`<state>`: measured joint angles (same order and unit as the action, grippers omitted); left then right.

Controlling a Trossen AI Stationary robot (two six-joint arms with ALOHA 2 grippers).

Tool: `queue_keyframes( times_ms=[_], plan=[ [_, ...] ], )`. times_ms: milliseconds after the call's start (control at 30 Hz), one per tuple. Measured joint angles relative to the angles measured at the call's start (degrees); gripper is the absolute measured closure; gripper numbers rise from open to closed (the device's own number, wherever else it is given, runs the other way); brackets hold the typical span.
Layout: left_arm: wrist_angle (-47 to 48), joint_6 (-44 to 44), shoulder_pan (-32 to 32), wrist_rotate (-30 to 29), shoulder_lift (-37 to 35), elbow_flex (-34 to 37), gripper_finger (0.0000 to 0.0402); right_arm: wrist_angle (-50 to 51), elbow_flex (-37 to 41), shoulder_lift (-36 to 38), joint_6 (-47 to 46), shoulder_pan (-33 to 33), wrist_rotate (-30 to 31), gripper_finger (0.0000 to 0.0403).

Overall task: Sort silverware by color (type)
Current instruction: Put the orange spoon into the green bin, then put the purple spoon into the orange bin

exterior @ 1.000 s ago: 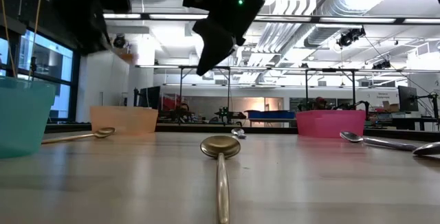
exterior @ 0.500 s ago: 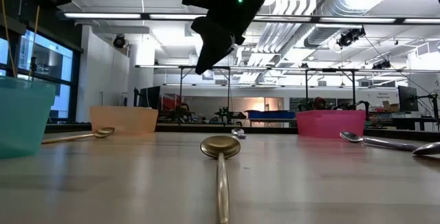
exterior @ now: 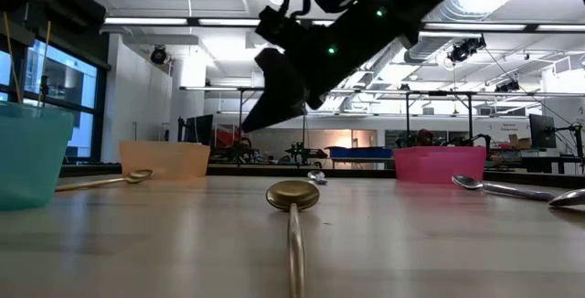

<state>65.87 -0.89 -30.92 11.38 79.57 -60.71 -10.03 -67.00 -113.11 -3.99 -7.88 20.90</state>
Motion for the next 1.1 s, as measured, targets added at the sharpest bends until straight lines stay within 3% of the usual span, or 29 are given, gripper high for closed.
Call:
queue_keyframes(
  times_ms=[533, 733, 867, 1100],
  plan=[
    [0.2, -5.1, 0.6, -0.1, 3.0, 0.0, 0.0313, 1.0, 0.7, 3.3, 0.5, 0.1, 0.4, 0.0403],
    [-1.0, -7.2, 0.3, -4.5, 1.8, -0.1, 0.0315, 6.4, 0.9, 7.4, 1.5, -0.4, 5.7, 0.0403],
    [-11.0, -6.5, 0.3, -7.9, -1.9, 0.4, 0.0345, 2.4, 6.3, 11.2, 1.2, -1.0, 8.2, 0.0403],
    [-36.5, -3.5, 4.1, -6.6, -10.3, 9.7, 0.0398, -20.5, 22.8, 14.5, -2.7, -2.3, 5.2, 0.0403]
  ],
)
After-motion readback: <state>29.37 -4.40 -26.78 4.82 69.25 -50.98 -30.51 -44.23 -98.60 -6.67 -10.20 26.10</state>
